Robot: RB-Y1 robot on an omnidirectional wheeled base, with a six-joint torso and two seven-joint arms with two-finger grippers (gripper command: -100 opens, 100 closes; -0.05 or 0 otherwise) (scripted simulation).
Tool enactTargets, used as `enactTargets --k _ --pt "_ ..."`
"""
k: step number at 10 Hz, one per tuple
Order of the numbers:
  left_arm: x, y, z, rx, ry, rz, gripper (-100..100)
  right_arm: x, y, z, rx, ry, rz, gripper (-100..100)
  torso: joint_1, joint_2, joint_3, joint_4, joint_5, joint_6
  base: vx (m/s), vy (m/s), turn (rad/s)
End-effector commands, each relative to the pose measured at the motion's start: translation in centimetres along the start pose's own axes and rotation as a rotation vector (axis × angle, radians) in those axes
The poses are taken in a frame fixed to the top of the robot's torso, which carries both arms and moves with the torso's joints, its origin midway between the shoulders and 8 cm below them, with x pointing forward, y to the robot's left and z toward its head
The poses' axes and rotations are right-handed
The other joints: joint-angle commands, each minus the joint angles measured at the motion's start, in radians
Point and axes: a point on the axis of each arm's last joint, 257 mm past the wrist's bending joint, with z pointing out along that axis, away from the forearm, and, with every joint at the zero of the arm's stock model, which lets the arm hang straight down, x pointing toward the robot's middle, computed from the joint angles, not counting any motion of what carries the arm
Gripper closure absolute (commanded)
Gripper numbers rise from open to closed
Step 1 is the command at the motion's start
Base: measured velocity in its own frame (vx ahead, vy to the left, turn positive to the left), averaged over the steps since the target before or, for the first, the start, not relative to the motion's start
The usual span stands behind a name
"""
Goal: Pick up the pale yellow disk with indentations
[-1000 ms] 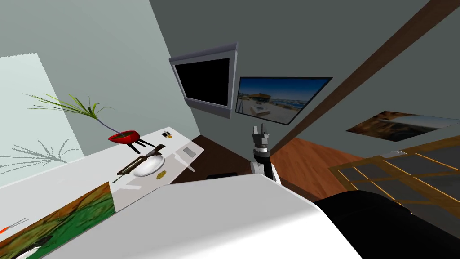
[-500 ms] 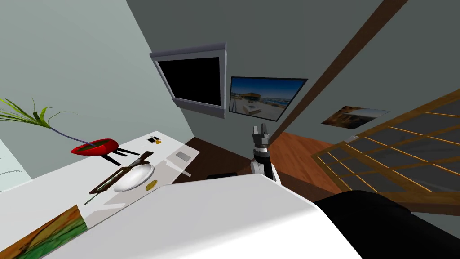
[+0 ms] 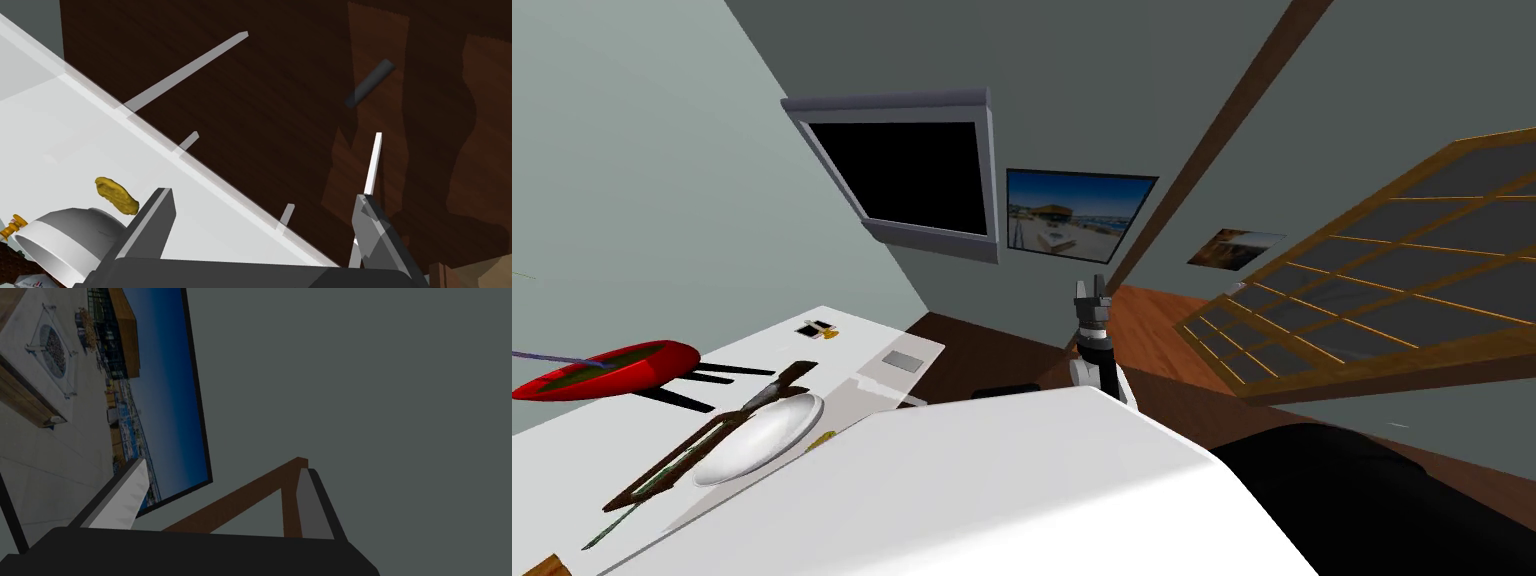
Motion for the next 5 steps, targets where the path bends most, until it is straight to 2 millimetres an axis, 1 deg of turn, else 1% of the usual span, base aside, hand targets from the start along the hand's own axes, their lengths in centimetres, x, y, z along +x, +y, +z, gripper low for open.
enactTargets --k 1,2,3,4,5 --pt "-0.4 1.1 -0.3 -0.027 0.002 -0.024 -100 0.0 0.0 0.0 0.000 0.000 0.000 0 0.000 0.000 0.000 0.000 0.000 0.000 0.019 0.020 -0.167" --pt "-1.0 3.1 -0.8 -0.079 0.005 -0.036 -100 0.0 0.0 0.0 0.000 0.000 0.000 0 0.000 0.000 0.000 0.000 0.000 -0.001 0.022 0.023 -0.288" --pt "-0.9 3.1 -0.8 -0.078 0.005 -0.045 -100 0.0 0.0 0.0 0.000 0.000 0.000 0 0.000 0.000 0.000 0.000 0.000 0.000 0.021 0.024 -0.165" --pt "-1.4 4.9 -1.2 -0.125 0.010 -0.059 -100 0.0 0.0 0.0 0.000 0.000 0.000 0 0.000 0.000 0.000 0.000 0.000 -0.001 0.032 0.025 -0.260" --pt "-1.4 4.9 -1.2 -0.124 0.011 -0.067 -100 0.0 0.0 0.0 0.000 0.000 0.000 0 0.000 -0.001 0.000 0.000 0.000 0.000 0.026 0.029 -0.144"
